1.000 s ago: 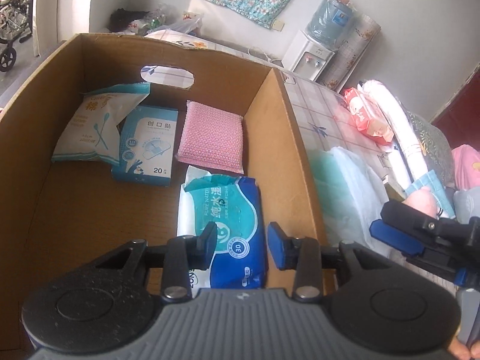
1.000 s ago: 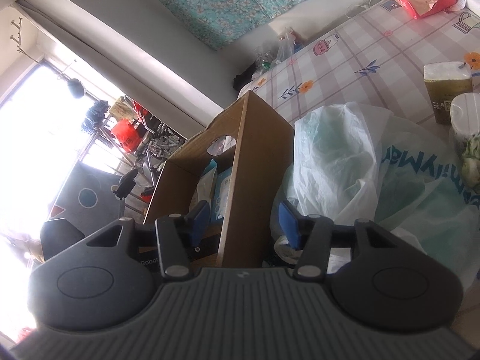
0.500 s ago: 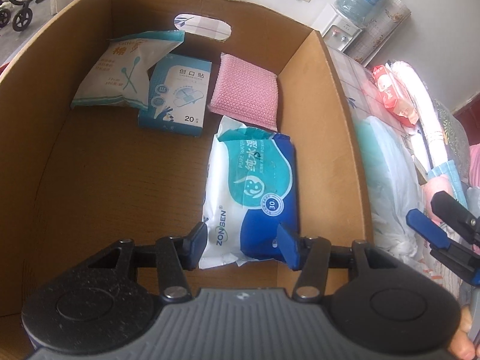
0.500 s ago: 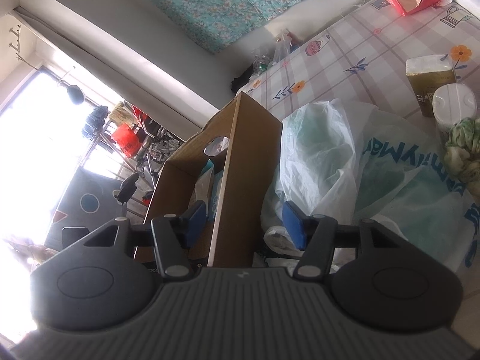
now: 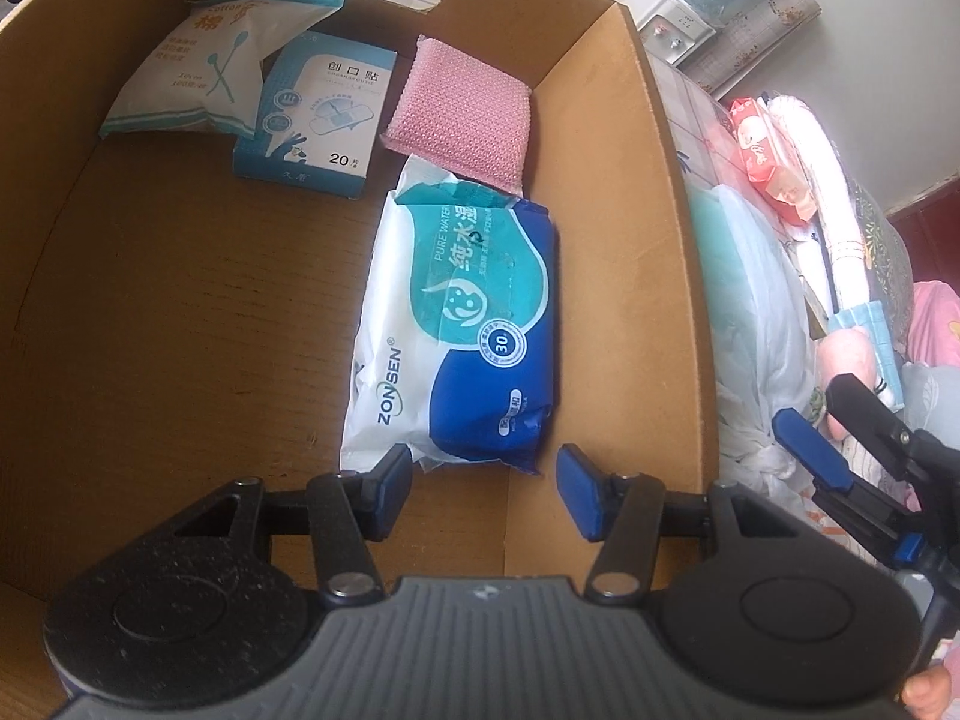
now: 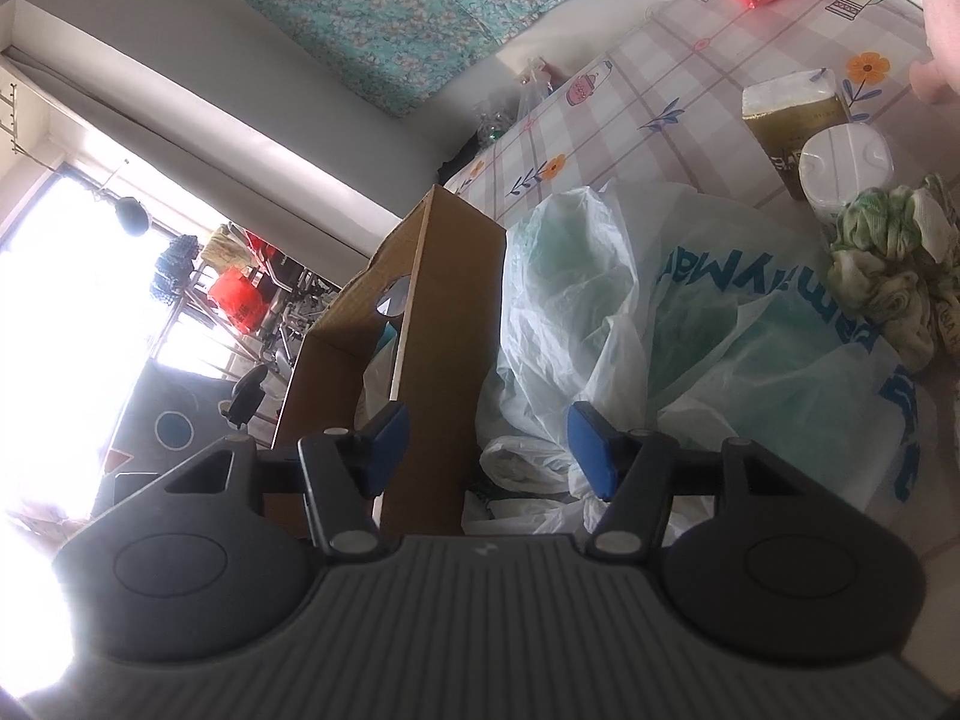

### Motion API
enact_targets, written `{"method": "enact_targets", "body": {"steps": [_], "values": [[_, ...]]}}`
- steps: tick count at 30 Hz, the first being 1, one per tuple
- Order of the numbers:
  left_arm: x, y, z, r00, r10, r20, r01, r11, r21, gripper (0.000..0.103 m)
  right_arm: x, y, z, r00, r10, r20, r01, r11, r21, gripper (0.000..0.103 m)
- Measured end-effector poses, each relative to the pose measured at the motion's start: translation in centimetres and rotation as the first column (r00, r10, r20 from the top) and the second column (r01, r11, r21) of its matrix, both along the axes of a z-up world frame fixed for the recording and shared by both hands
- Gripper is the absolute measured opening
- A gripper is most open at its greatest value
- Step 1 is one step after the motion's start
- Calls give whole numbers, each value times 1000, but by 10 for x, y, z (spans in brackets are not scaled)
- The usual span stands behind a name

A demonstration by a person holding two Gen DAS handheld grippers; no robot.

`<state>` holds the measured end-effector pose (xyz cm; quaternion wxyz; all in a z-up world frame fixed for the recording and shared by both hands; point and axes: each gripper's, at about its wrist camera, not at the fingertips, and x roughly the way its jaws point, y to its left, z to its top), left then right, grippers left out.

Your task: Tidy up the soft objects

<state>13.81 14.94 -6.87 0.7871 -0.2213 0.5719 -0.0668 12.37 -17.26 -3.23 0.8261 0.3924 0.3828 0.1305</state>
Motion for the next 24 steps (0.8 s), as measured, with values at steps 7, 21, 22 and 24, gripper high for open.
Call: {"method": "enact_targets", "body": {"steps": [7,21,22,24], "values": [[13,-2,-6,1000,14,-10,-14,1000,9,54,1,-8,-5,1000,-27,2,27,1000,15,59],[11,-1,5,996,83,43,-84,996,27,63,-8,-13,-2,999,-16,46,13,997,71,64],[6,1,9,994,90,59,-93,995,33,65,-10,-15,-1,999,-16,52,12,997,77,66],[0,2,16,991,103,86,-107,993,44,68,-11,-16,0,998,-14,64,8,996,88,67]]}}
